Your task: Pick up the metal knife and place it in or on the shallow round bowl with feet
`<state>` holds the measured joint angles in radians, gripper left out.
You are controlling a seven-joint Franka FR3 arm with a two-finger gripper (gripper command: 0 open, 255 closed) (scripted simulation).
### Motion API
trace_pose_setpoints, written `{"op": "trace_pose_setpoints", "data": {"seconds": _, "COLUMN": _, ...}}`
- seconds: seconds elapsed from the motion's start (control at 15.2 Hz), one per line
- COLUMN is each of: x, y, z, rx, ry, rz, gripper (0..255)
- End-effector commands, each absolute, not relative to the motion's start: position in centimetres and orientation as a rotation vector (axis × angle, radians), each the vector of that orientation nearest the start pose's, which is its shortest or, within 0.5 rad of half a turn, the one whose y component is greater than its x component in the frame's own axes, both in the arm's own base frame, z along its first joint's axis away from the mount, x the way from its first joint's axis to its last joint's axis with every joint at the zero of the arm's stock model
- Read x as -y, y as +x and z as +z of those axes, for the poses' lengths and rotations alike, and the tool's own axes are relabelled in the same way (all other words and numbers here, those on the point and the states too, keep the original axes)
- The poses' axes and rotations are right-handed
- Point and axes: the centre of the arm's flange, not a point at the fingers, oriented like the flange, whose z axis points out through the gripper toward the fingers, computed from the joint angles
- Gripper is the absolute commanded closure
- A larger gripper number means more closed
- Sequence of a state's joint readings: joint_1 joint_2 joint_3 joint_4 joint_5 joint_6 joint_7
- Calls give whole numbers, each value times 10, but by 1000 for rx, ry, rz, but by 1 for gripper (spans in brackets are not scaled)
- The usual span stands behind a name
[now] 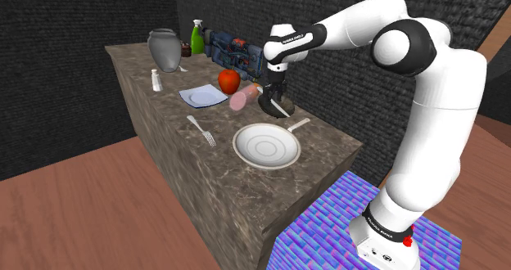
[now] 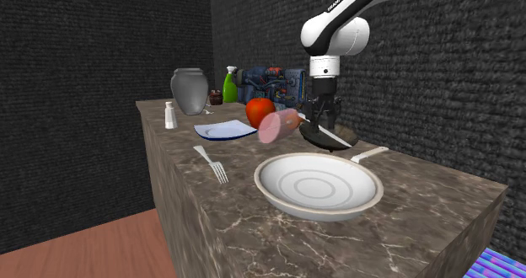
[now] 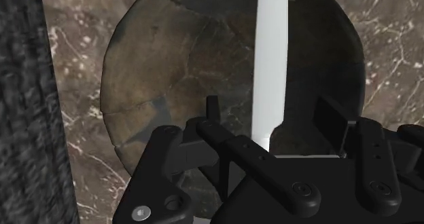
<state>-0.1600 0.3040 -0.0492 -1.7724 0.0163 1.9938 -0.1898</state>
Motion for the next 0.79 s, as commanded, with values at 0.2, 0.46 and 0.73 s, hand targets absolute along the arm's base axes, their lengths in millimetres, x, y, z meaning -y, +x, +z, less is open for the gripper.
{"op": "trace_pose_setpoints", "data": {"seconds": 0.2, "x": 128, "y": 614, "z": 382, "rx": -39, "ry": -3122, "rz": 130, "gripper": 0}}
{"op": "trace_pose_setpoints", "data": {"seconds": 0.46, "x": 129, "y": 618, "z": 432, "rx": -39, "ry": -3122, "rz": 130, "gripper": 0}}
{"op": "trace_pose_setpoints", "data": {"seconds": 0.73, "x": 129, "y": 618, "z": 432, "rx": -39, "ry": -3122, "rz": 130, "gripper": 0}}
